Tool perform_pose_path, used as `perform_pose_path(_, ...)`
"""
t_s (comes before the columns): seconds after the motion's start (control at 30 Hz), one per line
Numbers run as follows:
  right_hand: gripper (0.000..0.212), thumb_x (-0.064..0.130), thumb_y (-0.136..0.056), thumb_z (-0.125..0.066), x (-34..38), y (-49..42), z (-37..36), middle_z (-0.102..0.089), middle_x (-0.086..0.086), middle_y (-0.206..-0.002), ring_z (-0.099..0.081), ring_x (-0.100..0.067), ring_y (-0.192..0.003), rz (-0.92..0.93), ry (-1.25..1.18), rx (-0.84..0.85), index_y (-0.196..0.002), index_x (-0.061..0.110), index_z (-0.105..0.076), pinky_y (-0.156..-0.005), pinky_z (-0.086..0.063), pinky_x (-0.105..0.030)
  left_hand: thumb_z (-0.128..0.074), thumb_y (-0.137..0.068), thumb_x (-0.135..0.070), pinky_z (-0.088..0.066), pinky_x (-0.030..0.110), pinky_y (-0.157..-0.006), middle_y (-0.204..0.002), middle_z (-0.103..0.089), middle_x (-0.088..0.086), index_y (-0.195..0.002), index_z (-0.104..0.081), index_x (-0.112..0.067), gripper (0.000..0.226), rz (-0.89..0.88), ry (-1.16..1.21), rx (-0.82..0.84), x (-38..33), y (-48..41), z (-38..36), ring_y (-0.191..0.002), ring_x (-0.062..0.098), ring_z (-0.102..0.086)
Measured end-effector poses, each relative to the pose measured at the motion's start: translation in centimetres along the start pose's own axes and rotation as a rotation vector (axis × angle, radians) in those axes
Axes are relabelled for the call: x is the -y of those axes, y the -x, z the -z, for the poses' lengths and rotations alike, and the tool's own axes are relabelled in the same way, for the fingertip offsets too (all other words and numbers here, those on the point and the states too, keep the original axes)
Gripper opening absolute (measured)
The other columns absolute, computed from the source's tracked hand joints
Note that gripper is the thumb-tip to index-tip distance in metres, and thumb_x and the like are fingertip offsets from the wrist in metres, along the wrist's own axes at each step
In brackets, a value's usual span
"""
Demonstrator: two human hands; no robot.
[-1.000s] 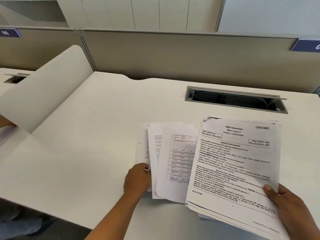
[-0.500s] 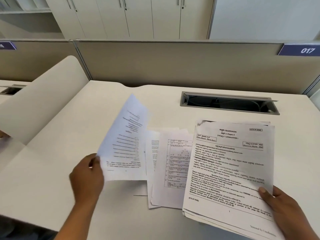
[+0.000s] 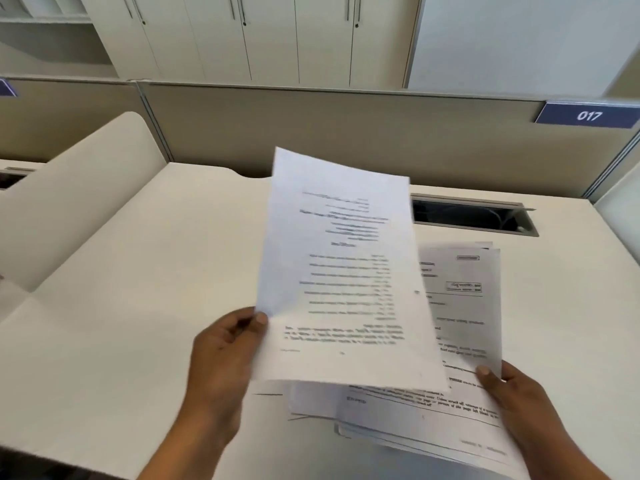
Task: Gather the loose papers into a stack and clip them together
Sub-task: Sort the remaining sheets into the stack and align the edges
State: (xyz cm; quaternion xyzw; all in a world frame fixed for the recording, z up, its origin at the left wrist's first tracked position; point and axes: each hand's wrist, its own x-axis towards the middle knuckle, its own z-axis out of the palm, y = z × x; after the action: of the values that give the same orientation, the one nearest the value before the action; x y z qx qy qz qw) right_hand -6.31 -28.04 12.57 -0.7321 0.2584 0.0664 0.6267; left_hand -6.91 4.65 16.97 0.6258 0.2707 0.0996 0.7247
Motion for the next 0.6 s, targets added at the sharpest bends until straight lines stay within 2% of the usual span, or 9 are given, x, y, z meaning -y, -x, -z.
perform_pose_path(0.07,0.013,0.010,-0.095,-0.059,0.4,0.1,-0.4,-0.078,-0.004,-0.072,-0.073,-0.015,-0.057,-0.021,-0.017,0.047,-0.100,0.008,-0.071,-0.045,-0.052,-0.022,-0.067,-0.092,-0.006,-0.055,0.043,-0.085,-0.096,-0.080,0.016,-0.090,-0.077,-0.006,0.010,0.054,-0.010,0.081,0.8,1.1,-1.6,-0.085,0.026,-0.069)
perform_pose_path(0.13,0.014,0.008,-0.093,-0.061,0.8,0.3,-0.9,-0.079,-0.010,-0.081,-0.076,-0.022,-0.066,-0.028,-0.017,0.089,-0.102,0.008,-0.073,-0.048,-0.054,-0.023,-0.067,-0.093,-0.007,-0.056,0.040,-0.083,-0.091,-0.081,0.010,-0.082,-0.080,-0.010,0.018,0.105,-0.048,0.151,1.4,1.9,-2.7,-0.081,0.022,-0.071)
perform_pose_path(0.23,0.018,-0.002,-0.090,-0.060,1.5,0.6,-1.2,-0.079,-0.014,-0.086,-0.076,-0.029,-0.071,-0.009,-0.027,0.140,-0.097,0.007,-0.074,-0.059,-0.057,-0.032,-0.065,-0.095,-0.008,-0.056,0.040,-0.082,-0.089,-0.082,0.006,-0.082,-0.081,-0.013,0.021,0.162,-0.137,0.227,2.0,2.6,-3.8,-0.082,0.023,-0.072)
perform_pose_path(0.33,0.021,-0.003,-0.090,-0.059,2.2,0.8,-1.3,-0.078,-0.017,-0.089,-0.075,-0.034,-0.074,-0.014,-0.056,0.170,-0.095,0.008,-0.075,-0.066,-0.059,-0.039,-0.064,-0.095,-0.008,-0.058,0.040,-0.080,-0.085,-0.082,0.006,-0.083,-0.078,-0.008,0.018,0.177,-0.186,0.237,2.1,2.8,-4.5,-0.079,0.023,-0.074)
perform_pose_path(0.5,0.015,0.003,-0.091,-0.061,2.7,0.6,-1.4,-0.079,-0.014,-0.084,-0.075,-0.027,-0.064,-0.040,-0.108,0.167,-0.095,0.010,-0.074,-0.049,-0.056,-0.029,-0.064,-0.095,-0.011,-0.055,0.031,-0.067,-0.080,-0.081,0.001,-0.082,-0.075,-0.011,0.017,0.154,-0.243,0.213,2.3,2.8,-5.0,-0.074,0.020,-0.074)
perform_pose_path(0.6,0.022,-0.005,-0.091,-0.056,2.6,0.3,-1.1,-0.078,-0.019,-0.088,-0.075,-0.034,-0.069,-0.060,-0.148,0.161,-0.099,0.007,-0.073,-0.055,-0.060,-0.037,-0.066,-0.095,-0.017,-0.053,0.024,-0.058,-0.074,-0.079,-0.003,-0.082,-0.074,-0.009,0.017,0.134,-0.292,0.235,2.2,2.7,-5.1,-0.063,0.009,-0.070)
